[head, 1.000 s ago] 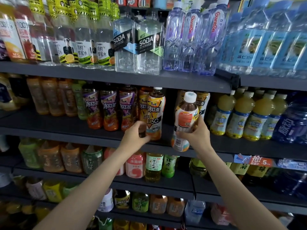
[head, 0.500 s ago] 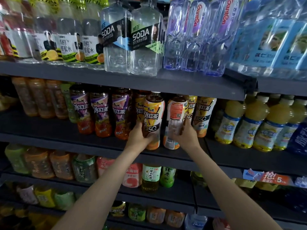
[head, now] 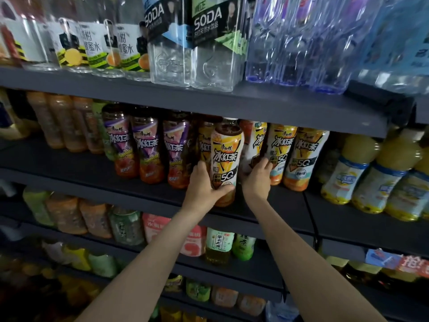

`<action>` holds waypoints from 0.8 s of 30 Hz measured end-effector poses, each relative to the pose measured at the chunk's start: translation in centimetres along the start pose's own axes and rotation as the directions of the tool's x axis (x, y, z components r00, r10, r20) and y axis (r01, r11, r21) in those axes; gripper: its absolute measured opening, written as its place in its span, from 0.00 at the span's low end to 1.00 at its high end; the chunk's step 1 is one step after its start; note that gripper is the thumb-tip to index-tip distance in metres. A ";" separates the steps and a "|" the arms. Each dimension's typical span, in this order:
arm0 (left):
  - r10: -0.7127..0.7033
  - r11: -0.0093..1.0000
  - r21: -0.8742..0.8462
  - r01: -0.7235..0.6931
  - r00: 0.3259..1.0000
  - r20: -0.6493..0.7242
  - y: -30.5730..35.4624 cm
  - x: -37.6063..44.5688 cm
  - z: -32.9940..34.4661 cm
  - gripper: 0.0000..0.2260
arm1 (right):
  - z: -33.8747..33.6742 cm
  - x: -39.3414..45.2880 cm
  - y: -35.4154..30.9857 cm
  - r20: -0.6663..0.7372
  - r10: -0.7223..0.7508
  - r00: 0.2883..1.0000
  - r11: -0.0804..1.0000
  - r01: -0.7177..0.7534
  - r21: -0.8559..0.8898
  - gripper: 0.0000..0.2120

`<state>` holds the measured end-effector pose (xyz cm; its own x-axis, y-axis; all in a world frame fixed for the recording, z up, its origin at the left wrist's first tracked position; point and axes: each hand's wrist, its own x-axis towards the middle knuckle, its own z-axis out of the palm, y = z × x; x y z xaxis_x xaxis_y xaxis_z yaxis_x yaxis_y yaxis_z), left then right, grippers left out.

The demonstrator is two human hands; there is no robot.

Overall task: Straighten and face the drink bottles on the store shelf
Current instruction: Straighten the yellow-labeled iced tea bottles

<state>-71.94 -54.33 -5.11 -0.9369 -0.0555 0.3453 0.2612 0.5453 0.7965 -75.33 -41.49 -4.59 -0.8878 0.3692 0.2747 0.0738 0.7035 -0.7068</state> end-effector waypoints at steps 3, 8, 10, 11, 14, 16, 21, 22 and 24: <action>0.006 1.000 0.010 -0.007 1.000 0.015 0.2 0.0 -0.1 0.32 | 0.1 0.2 1.2 0.025 -0.043 0.999 0.997 0.041 0.066 0.25; 0.016 1.000 0.022 -0.017 0.997 0.073 -0.3 0.0 -0.5 0.30 | 0.3 0.3 0.8 -0.008 -0.028 1.000 0.997 0.028 -0.071 0.22; 0.024 0.998 0.054 -0.029 0.994 0.106 -0.3 -0.2 -0.9 0.28 | 0.7 0.2 0.1 -0.032 -0.035 0.999 0.990 0.030 -0.140 0.21; 0.028 0.997 0.067 -0.036 0.993 0.114 -0.3 -0.3 -1.0 0.28 | 0.8 0.2 -0.2 -0.036 -0.040 0.999 0.986 0.034 -0.165 0.20; 0.016 0.994 0.109 -0.026 0.996 0.084 0.2 -0.6 -1.0 0.27 | 0.4 0.6 0.1 0.014 -0.084 0.996 0.972 0.085 -0.221 0.21; -0.001 0.988 0.154 -0.005 0.999 0.036 0.9 -0.7 -0.8 0.26 | -0.7 0.8 1.1 0.082 -0.138 0.987 0.958 0.154 -0.243 0.22; 0.007 0.972 0.237 -0.007 1.000 0.000 3.1 -1.0 1.2 0.23 | -4.6 0.3 4.5 -0.009 -0.211 0.977 0.968 0.208 -0.144 0.21; 0.016 0.972 0.236 -0.015 1.000 0.000 3.5 -1.0 1.8 0.22 | -5.1 0.3 4.9 -0.031 -0.205 0.978 0.974 0.200 -0.109 0.21; 0.016 0.973 0.232 -0.016 1.000 0.000 4.1 -0.6 2.9 0.22 | -6.0 0.6 5.3 -0.047 -0.183 0.982 0.980 0.178 -0.084 0.23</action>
<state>-71.02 -49.63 -3.47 -0.9325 -0.0468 0.3580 0.2148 0.7252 0.6542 -72.73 -33.89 -4.30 -0.8640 0.2626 0.4296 -0.0480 0.8064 -0.5894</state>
